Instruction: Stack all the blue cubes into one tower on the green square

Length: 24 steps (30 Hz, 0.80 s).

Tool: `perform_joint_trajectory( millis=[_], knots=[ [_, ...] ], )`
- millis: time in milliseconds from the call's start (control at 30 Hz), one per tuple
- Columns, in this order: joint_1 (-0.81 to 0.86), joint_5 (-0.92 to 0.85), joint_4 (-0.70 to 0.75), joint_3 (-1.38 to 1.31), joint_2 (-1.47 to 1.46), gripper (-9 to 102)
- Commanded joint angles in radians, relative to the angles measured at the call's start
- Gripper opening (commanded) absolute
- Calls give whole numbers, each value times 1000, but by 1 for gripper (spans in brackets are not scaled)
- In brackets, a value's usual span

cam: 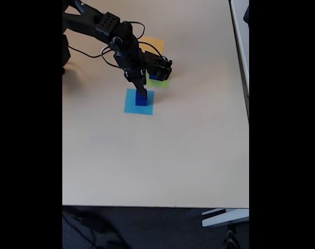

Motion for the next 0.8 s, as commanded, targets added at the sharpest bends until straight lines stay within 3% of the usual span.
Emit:
perform_joint_trajectory(
  millis=[0, 767],
  knots=[
    [-3, 8, -20, -23, 12, 19],
    [-5, 17, -20, -12, 12, 11]
  ],
)
